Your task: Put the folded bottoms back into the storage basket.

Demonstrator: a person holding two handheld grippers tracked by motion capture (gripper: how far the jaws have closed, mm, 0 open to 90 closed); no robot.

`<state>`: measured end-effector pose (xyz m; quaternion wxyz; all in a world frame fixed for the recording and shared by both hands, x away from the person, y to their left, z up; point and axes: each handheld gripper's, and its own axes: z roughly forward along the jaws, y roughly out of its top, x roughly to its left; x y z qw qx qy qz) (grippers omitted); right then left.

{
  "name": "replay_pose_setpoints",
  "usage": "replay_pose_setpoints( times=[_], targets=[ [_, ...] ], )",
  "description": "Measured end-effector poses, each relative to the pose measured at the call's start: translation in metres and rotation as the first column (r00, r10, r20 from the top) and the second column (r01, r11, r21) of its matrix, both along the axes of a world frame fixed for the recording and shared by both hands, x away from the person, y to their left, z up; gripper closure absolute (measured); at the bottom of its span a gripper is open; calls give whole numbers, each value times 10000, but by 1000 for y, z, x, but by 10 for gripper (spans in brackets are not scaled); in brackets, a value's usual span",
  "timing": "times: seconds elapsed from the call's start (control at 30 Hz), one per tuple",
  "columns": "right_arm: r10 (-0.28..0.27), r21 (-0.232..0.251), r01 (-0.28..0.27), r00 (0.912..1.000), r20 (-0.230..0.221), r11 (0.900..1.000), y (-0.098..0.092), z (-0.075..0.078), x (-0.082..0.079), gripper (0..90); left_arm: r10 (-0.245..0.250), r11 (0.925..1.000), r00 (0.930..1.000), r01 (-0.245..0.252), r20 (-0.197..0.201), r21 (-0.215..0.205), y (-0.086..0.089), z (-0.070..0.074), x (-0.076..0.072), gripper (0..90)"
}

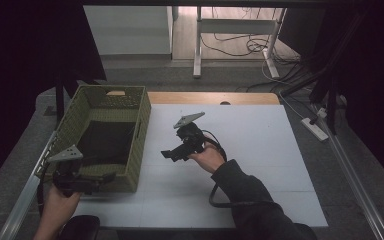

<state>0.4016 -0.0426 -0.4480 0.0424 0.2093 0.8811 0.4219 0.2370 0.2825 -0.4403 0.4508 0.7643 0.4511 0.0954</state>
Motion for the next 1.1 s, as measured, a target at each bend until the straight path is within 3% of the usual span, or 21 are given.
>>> replay_pose_setpoints(
  times=[0.37,0.53,1.1],
  targets=[
    [-43,1,43,10000,59,10000,-12,-1,-5,16,184,9996,9998,-186,123,194,-5,-3,-29,5],
    [-114,-122,115,9999,110,9999,-17,-4,-6,16,402,9979,9990,-411,187,495,-6,-9,-39,4],
    [-285,-106,287,9995,166,9995,-33,-8,-12,15,641,9955,9979,-639,0,693,3,-39,-49,1]
  ],
)
